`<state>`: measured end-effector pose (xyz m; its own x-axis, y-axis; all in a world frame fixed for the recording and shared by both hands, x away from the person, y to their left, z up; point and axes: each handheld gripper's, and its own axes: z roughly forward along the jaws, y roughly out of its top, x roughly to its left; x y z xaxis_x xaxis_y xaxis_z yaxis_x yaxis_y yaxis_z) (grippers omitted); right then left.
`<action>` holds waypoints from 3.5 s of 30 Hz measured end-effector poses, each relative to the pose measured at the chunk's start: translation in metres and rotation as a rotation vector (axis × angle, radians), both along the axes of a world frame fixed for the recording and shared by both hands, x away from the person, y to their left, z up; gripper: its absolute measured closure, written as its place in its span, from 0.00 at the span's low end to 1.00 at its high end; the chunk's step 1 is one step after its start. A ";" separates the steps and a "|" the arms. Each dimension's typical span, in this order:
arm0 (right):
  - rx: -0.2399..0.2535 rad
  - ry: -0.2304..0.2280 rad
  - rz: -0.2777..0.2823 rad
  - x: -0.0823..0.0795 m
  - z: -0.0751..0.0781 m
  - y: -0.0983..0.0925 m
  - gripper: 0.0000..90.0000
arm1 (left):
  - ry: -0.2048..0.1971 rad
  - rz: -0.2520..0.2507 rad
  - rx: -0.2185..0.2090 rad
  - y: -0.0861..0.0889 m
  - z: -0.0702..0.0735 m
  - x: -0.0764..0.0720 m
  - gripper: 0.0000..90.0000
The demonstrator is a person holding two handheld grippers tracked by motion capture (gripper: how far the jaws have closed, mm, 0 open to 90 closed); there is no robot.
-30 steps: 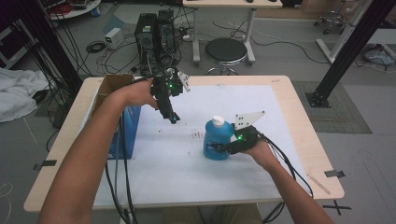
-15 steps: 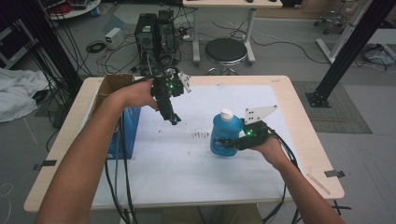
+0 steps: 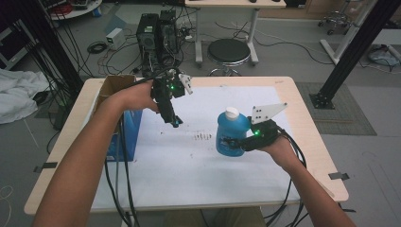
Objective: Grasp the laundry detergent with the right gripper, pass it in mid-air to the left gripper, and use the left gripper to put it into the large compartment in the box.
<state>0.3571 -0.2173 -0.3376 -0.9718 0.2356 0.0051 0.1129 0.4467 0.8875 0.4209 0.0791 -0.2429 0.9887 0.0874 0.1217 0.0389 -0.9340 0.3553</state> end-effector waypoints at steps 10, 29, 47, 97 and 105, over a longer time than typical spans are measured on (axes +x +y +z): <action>0.011 -0.035 0.005 -0.013 0.025 0.009 0.50 | -0.012 0.002 -0.009 0.002 0.006 -0.008 0.02; 0.028 0.031 0.122 0.018 0.014 0.024 0.50 | 0.013 0.013 -0.002 -0.001 0.014 -0.019 0.02; -0.060 0.032 0.208 0.042 0.013 0.057 0.50 | 0.034 -0.013 0.019 -0.016 0.025 -0.027 0.02; -0.094 0.049 0.261 0.045 0.020 0.087 0.50 | 0.068 -0.086 0.067 -0.061 0.030 -0.028 0.02; -0.089 0.056 0.257 0.045 0.021 0.086 0.50 | 0.064 -0.094 0.069 -0.063 0.029 -0.028 0.04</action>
<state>0.4017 -0.1310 -0.3166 -0.9986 -0.0170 0.0509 0.0335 0.5429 0.8391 0.3933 0.0159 -0.2140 0.9981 -0.0123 0.0610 -0.0295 -0.9566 0.2900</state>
